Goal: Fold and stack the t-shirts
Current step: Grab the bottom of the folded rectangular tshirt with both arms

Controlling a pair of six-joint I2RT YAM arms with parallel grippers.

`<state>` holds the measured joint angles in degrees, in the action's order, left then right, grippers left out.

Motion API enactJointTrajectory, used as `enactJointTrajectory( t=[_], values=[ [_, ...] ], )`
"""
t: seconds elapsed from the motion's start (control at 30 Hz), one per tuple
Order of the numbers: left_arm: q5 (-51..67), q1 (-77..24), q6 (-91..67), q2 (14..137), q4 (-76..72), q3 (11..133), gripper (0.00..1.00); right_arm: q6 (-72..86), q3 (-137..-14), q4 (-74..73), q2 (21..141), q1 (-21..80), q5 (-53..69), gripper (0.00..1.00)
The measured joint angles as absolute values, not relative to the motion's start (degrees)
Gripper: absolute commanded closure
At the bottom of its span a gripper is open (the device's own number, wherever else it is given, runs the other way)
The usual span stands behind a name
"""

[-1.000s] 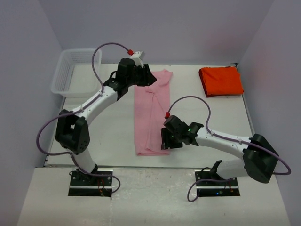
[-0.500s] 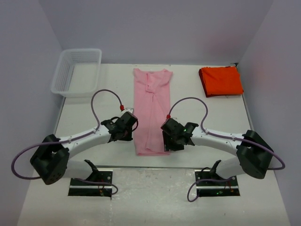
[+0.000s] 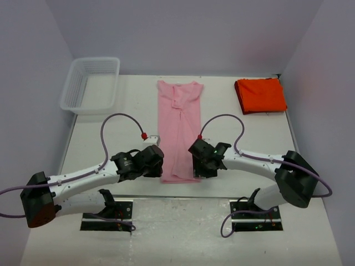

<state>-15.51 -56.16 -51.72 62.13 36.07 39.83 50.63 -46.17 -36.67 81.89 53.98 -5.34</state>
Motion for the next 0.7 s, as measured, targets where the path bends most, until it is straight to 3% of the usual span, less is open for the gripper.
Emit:
enactJointTrajectory(
  t=[0.33, 0.7],
  values=[
    [-18.00, -69.08, -59.57, 74.48, 37.89, 41.63, 0.62, 52.07, -51.86, -40.56, 85.65, 52.40, -8.54, 0.46],
    [-22.94, -70.30, -61.14, 78.11, 40.71, 46.63, 0.61, 52.05, -50.09, -41.54, 83.33, 50.39, -9.43, 0.46]
  ],
)
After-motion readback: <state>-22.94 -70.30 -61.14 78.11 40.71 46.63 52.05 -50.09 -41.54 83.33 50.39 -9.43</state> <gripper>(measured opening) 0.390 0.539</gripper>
